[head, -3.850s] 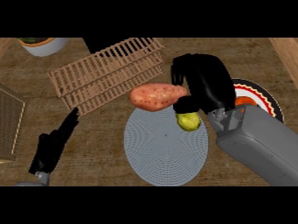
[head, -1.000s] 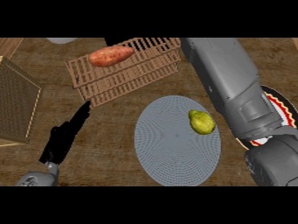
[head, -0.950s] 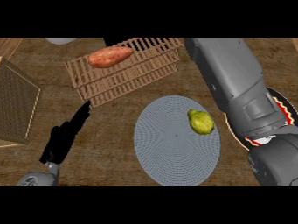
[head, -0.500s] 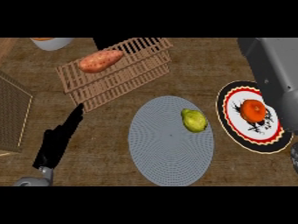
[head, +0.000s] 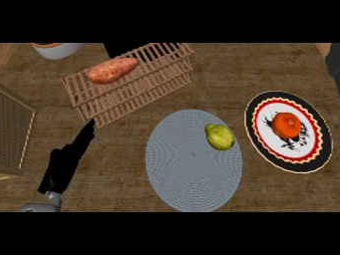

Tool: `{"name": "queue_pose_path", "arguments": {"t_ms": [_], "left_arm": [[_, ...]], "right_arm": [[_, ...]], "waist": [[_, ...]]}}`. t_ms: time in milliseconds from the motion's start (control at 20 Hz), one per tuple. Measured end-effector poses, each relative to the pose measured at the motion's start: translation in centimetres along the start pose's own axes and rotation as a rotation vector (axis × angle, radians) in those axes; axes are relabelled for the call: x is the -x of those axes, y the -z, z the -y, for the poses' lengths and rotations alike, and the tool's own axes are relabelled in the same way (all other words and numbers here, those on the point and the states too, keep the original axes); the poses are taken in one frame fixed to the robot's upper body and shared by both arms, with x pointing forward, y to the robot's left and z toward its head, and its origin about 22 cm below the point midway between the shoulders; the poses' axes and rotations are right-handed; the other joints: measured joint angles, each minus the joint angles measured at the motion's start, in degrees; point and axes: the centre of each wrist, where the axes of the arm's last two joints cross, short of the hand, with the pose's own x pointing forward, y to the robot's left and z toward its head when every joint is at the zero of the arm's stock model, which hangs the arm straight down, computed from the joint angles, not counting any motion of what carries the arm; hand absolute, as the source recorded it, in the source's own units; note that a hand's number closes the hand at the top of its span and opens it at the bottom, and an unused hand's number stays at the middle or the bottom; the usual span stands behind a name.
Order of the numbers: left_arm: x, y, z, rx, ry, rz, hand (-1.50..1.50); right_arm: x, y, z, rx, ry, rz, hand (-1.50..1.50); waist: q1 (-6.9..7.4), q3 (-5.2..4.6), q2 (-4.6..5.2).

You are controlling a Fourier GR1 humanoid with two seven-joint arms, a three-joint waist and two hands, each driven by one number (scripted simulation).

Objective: Pick the sweet potato from the placemat and place it in the tiered shelf

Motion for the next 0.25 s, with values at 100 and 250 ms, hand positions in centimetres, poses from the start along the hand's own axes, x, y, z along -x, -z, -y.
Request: {"name": "queue_pose_path", "arguments": {"t_ms": [100,250], "left_arm": [[-0.1,0.6,0.2,-0.002,-0.007,-0.001,0.00],[0.2,0.1,0.1,-0.002,-0.008,-0.005,0.00]], "right_arm": [[1.1,-0.2,1.1,-0.023,-0.005,0.017,-1.50],[1.5,-0.2,2.7,-0.050,-0.034,0.015,-1.50]], "waist": [[-0.15,-0.02,-0.02],[0.01,-0.02,-0.04]]}}
